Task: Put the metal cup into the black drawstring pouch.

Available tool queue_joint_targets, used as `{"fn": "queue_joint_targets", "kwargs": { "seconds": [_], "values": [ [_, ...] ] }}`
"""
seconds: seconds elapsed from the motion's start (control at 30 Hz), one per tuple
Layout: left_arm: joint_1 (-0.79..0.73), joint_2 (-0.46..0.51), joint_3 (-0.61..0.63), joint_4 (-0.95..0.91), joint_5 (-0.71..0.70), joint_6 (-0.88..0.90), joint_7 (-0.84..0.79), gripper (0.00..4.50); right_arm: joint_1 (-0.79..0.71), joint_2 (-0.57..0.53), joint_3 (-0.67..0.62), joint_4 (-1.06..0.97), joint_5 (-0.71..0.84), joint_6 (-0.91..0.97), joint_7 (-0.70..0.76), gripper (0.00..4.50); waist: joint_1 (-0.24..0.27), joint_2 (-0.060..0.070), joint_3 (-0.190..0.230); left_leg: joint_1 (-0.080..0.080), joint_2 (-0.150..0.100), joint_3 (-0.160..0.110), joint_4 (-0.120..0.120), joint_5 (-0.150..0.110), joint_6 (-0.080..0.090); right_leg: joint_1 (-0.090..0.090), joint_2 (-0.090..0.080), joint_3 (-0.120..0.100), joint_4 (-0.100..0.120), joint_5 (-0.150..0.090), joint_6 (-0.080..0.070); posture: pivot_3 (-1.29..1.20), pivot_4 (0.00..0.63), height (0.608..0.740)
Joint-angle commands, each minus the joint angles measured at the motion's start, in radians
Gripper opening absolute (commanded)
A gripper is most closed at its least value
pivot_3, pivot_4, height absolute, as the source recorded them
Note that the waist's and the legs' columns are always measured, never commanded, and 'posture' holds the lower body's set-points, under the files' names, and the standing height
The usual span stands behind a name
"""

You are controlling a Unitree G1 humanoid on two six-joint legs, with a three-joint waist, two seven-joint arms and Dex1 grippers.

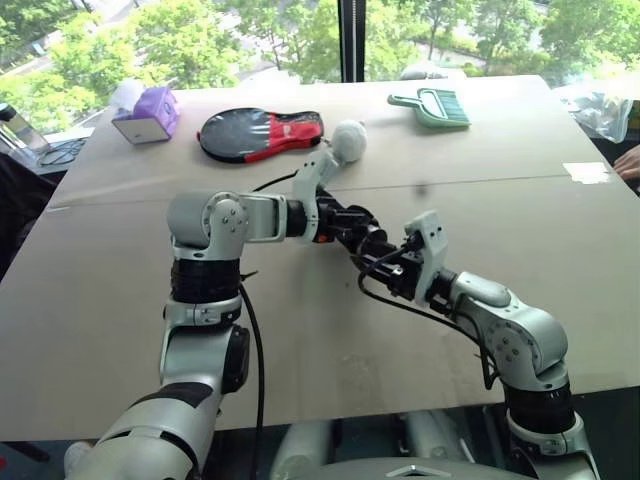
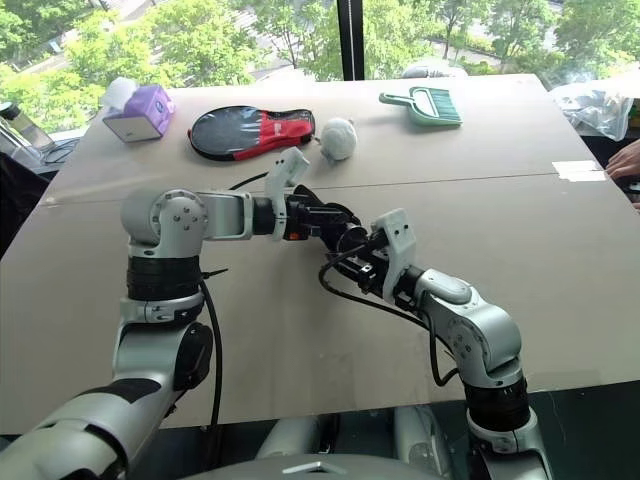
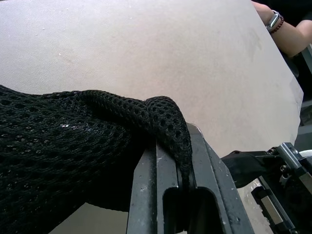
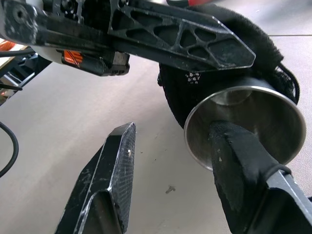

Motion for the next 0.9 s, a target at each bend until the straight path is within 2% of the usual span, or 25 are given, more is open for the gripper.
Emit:
{"fn": "queue_joint_targets", "kwargs": {
  "seconds": [0.03, 0.3, 0.33, 0.37, 0.43, 0.5, 0.67, 0.9],
  "values": [
    [-0.027, 0.005, 0.022, -0.019, -0.021, 0.008, 0.001, 0.0, -0.027, 0.017, -0.001, 0.024, 0.003, -0.025, -0.026, 2.37, 0.0, 0.0, 0.0, 0.0, 0.0, 0.0, 0.0, 0.0, 0.0, 0.0, 0.0, 0.0, 0.0, 0.0, 0.0, 0.0, 0.15, 0.74],
    [-0.024, 0.002, 0.02, -0.03, -0.023, 0.015, 0.003, 0.0, -0.053, 0.031, -0.013, 0.074, 0.001, -0.053, -0.061, 2.37, 0.0, 0.0, 0.0, 0.0, 0.0, 0.0, 0.0, 0.0, 0.0, 0.0, 0.0, 0.0, 0.0, 0.0, 0.0, 0.0, 0.15, 0.74],
    [-0.023, 0.003, 0.019, -0.031, -0.023, 0.015, 0.003, 0.0, -0.057, 0.032, -0.015, 0.077, 0.003, -0.056, -0.062, 1.84, 0.0, 0.0, 0.0, 0.0, 0.0, 0.0, 0.0, 0.0, 0.0, 0.0, 0.0, 0.0, 0.0, 0.0, 0.0, 0.0, 0.15, 0.74],
    [-0.023, 0.003, 0.019, -0.031, -0.023, 0.015, 0.002, 0.0, -0.059, 0.032, -0.015, 0.08, 0.004, -0.059, -0.063, 1.69, 0.0, 0.0, 0.0, 0.0, 0.0, 0.0, 0.0, 0.0, 0.0, 0.0, 0.0, 0.0, 0.0, 0.0, 0.0, 0.0, 0.15, 0.74],
    [-0.023, 0.003, 0.02, -0.033, -0.024, 0.017, 0.002, 0.0, -0.062, 0.03, -0.013, 0.082, 0.005, -0.063, -0.063, 0.75, 0.0, 0.0, 0.0, 0.0, 0.0, 0.0, 0.0, 0.0, 0.0, 0.0, 0.0, 0.0, 0.0, 0.0, 0.0, 0.0, 0.15, 0.74],
    [-0.023, 0.001, 0.021, -0.035, -0.025, 0.021, 0.002, 0.0, -0.063, 0.028, -0.008, 0.085, 0.005, -0.071, -0.059, 0.03, 0.0, 0.0, 0.0, 0.0, 0.0, 0.0, 0.0, 0.0, 0.0, 0.0, 0.0, 0.0, 0.0, 0.0, 0.0, 0.0, 0.15, 0.74],
    [-0.029, -0.008, 0.026, -0.037, -0.029, 0.038, 0.005, 0.0, -0.086, 0.001, 0.042, 0.106, -0.053, -0.129, -0.046, 0.03, 0.0, 0.0, 0.0, 0.0, 0.0, 0.0, 0.0, 0.0, 0.0, 0.0, 0.0, 0.0, 0.0, 0.0, 0.0, 0.0, 0.15, 0.74],
    [-0.068, -0.041, 0.062, -0.009, -0.028, 0.073, 0.024, 0.0, -0.148, -0.064, 0.169, 0.182, -0.195, -0.365, 0.054, 0.03, -0.001, 0.0, 0.0, 0.0, 0.0, 0.0, 0.0, 0.0, 0.0, 0.0, 0.0, 0.0, 0.0, 0.0, 0.0, 0.0, 0.15, 0.74]
  ]
}}
